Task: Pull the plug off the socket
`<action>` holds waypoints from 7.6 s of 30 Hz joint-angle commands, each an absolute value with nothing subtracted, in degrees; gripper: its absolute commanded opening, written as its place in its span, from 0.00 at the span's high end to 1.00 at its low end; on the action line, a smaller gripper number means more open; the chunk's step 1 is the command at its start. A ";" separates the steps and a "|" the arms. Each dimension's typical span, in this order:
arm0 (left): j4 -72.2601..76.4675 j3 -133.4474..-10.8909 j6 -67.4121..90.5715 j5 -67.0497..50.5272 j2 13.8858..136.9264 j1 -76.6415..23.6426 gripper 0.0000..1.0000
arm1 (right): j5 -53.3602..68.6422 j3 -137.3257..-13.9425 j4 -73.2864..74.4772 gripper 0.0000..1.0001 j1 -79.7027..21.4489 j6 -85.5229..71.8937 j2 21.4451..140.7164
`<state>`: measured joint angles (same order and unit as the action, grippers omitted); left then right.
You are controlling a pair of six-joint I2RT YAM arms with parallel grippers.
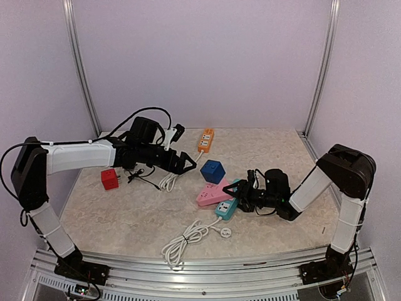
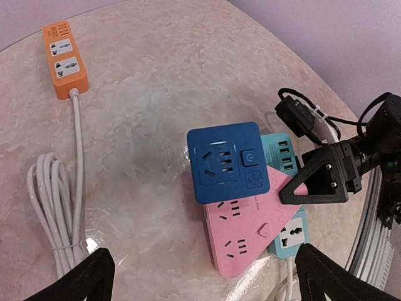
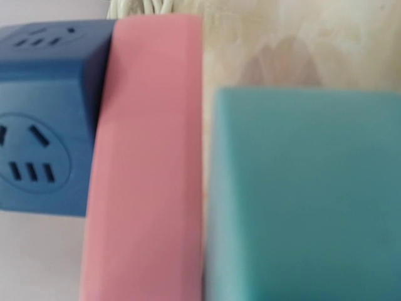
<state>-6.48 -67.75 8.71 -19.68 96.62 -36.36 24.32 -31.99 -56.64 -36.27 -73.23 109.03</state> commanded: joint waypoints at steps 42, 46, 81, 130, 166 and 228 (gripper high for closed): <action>-14.06 -90.39 12.23 -20.91 119.68 -42.36 0.50 | 22.24 -31.29 -53.70 0.85 -35.33 -67.91 108.37; -12.90 -89.61 13.32 -22.70 117.36 -42.36 0.55 | 21.83 -30.91 -53.51 0.87 -35.33 -68.20 108.50; -9.36 -86.43 14.24 -21.31 108.78 -43.28 0.71 | 19.74 -29.09 -52.82 1.00 -35.24 -69.61 108.17; -13.35 -62.36 22.37 -9.10 86.01 -37.70 0.75 | 19.57 -29.24 -54.21 1.00 -34.87 -69.46 108.90; 0.96 -18.07 39.55 -27.73 66.63 5.74 0.25 | 21.53 -32.17 -52.79 1.00 -34.89 -66.79 108.87; 33.26 -47.45 36.24 -47.33 101.62 -37.19 0.27 | 43.43 -39.22 -70.35 0.96 -39.41 -60.67 106.53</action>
